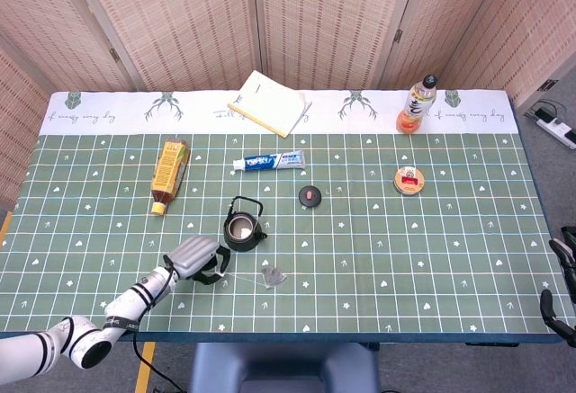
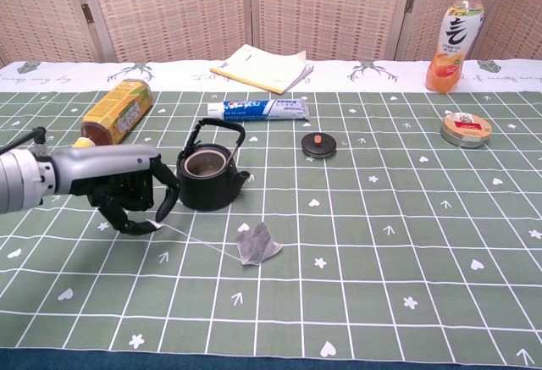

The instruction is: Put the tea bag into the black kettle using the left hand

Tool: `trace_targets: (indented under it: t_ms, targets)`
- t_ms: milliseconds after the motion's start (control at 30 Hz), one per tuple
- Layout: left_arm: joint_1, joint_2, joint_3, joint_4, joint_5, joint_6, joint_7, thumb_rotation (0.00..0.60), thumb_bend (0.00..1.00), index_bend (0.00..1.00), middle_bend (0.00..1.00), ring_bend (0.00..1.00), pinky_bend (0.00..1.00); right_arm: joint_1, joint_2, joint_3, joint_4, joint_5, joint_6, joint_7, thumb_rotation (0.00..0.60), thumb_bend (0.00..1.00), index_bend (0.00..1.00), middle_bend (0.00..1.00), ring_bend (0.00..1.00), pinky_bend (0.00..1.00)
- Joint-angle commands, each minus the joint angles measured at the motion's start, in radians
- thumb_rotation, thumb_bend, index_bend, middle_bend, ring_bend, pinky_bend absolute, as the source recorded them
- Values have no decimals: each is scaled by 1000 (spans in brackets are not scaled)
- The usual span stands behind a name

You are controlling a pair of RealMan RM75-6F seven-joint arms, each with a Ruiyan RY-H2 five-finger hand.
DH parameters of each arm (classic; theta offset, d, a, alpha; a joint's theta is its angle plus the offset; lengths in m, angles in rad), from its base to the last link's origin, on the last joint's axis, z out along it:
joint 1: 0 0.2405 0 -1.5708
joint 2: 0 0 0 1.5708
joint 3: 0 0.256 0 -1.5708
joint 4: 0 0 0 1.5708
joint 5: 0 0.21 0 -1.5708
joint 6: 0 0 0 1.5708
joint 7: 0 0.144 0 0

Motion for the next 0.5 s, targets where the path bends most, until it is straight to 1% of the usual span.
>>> trace_targets:
  t_ms: [33, 300, 500]
  targets:
    - [2, 26, -21, -30, -9, 26, 24, 557, 455, 632, 1000, 1000, 1000, 2, 0, 1, 0, 3, -5, -1, 600, 606, 0, 0, 0, 0]
    - [4, 80, -66, -127, -46, 80, 103, 575, 457, 632, 1000, 1000, 1000, 3, -2, -1, -2, -1, -7, -10, 600, 606, 0, 0, 0, 0]
    - [-4, 95, -98, -187, -90, 109, 193, 579, 457, 632, 1000, 1000, 1000, 8, 0, -4, 0, -6, -14, -3, 600, 606, 0, 0, 0, 0]
